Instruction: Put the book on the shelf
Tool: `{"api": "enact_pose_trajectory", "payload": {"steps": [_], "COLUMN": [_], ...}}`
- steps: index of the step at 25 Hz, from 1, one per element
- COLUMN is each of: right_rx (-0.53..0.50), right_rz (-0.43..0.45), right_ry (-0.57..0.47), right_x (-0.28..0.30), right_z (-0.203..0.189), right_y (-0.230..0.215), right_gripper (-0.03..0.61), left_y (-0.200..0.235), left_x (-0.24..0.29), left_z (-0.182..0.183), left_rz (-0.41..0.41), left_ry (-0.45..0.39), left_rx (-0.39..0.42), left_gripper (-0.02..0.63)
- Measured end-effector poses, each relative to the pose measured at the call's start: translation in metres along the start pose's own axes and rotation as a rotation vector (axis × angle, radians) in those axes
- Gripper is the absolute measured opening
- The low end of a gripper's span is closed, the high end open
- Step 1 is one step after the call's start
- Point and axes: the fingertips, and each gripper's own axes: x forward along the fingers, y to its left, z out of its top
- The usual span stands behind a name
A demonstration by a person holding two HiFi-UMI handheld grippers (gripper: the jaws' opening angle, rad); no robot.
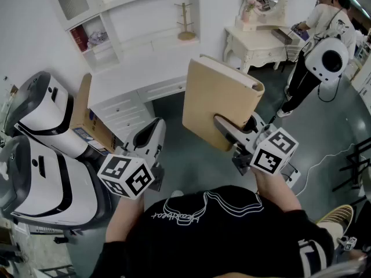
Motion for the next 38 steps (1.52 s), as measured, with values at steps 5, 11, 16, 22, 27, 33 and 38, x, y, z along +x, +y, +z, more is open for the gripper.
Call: {"api": "enact_pose_trajectory", "payload": {"steps": [5, 11, 16, 22, 27, 33, 38], "right_rx": [-0.001, -0.002, 0.009, 0.048, 0.051, 0.051, 0.053], "right_rz": [0.007, 0.000, -0.006, -0.003, -0.016, -0.040, -0.047], "right_ry": [0.002, -0.002, -0.007, 0.010, 0.023, 0.028, 0.030], "right_x": [-0.007, -0.018, -0.018, -0.001, 0.024, 0.066, 0.127], "right_z": [0.001, -0.001, 0.000, -0.015, -0.021, -0.019, -0.018], "right_y": [0.000, -0.008, -0.019, -0.034, -0.051, -0.087, -0.121], "right_gripper": [0.227, 0.227, 0.227, 0.227, 0.227, 0.227, 0.227], "left_y": [-0.007, -0.015, -0.016, 0.009, 0.032, 0.071, 0.130], "left_x": [0.001, 0.010, 0.020, 0.031, 0.052, 0.095, 0.131], "left_z": [-0.001, -0.007, -0.014, -0.021, -0.025, -0.020, -0.011], "left_rz": [0.001, -0.005, 0.000, 0.027, 0.004, -0.029, -0.011], "left_ry": [-0.004, -0.004, 0.009, 0.024, 0.042, 0.048, 0.058], "left_rx": [-0.002, 0.006, -0.005, -0.087, -0.110, -0.119, -0.094], "left_gripper": [0.005, 0.005, 0.005, 0.005, 0.005, 0.005, 0.005]}}
